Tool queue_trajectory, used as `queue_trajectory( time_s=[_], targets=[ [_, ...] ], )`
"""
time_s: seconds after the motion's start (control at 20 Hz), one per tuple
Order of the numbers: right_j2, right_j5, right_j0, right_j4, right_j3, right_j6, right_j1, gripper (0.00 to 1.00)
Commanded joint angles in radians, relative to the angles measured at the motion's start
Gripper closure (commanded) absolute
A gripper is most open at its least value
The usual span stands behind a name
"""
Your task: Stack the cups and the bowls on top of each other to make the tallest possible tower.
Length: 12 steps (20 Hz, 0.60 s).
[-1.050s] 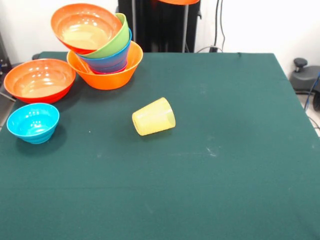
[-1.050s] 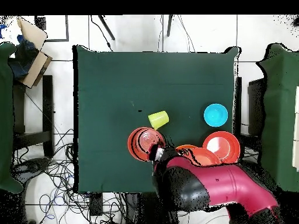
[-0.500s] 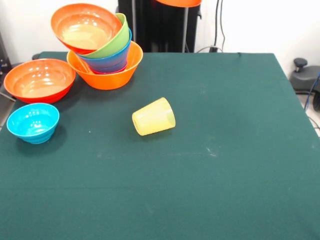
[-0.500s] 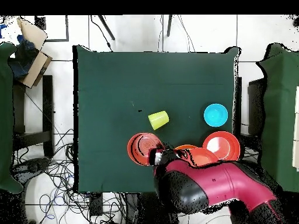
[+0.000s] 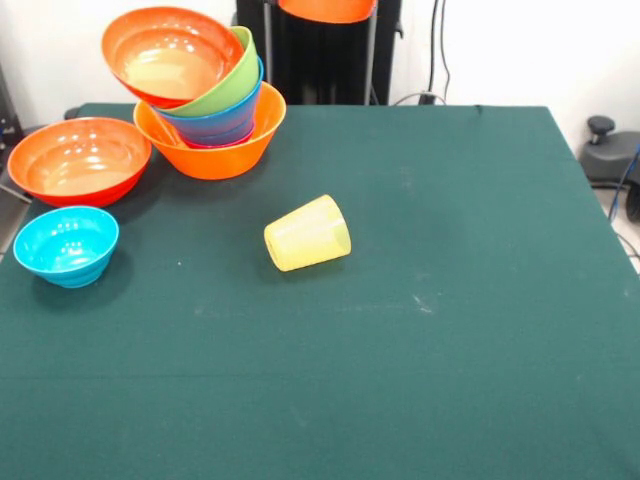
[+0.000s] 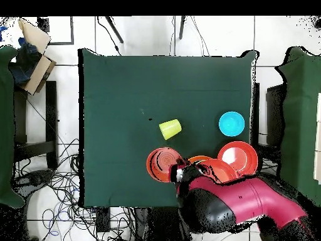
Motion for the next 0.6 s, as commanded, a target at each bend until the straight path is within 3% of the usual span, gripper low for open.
queue_trajectory(
  time_s=[0.05, 0.6],
  targets=[
    [0.054, 0.188, -0.012, -0.128, -0.015, -0.368, 0.093, 1.0],
    [0.087, 0.271, -0.07, -0.171, -0.07, -0.446, 0.174, 1.0]
  ],
)
